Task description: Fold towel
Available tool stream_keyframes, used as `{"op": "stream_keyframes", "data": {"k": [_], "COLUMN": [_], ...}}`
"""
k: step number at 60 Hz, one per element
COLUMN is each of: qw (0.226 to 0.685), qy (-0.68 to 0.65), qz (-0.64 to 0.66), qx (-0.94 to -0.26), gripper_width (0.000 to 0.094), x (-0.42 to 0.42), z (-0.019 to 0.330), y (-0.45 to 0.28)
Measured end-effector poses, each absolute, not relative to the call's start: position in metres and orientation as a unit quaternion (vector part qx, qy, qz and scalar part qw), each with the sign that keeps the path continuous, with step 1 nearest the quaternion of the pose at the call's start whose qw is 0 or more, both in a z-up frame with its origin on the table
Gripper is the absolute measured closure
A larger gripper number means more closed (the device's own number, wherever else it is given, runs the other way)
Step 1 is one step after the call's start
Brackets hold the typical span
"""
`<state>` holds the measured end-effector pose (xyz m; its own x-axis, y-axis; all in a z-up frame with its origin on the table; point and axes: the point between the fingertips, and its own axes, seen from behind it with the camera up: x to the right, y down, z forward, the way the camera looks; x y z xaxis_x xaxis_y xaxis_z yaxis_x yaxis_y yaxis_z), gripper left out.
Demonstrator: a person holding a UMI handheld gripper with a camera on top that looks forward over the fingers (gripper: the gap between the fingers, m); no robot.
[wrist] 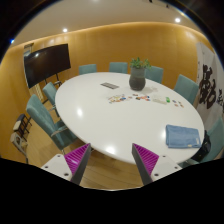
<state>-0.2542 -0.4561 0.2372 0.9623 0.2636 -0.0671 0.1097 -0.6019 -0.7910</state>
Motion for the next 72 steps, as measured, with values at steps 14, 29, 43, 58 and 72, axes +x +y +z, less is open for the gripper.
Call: {"op": "stream_keyframes", "data": {"k": [14,29,43,58,72], "qw": [0.391,0.395,0.421,0.425,0.417], "qy": [-0.06,0.008,0.036,0.019,0.011], "qz": [0.068,0.01,-0.031,-0.073,-0.072], "qx": [-0.916,-0.919,-0.906,-0.902,-0.906], "gripper_width": [0.0066,0.0074,0.0079,0.0399,0.087], "x": [-0.171,-0.034,0.047,0.071,0.077], "z": [0.16,0.103,0.046,-0.009,-0.01], "y": [-0.441,-0.355,-0.224,-0.162,-0.158]}}
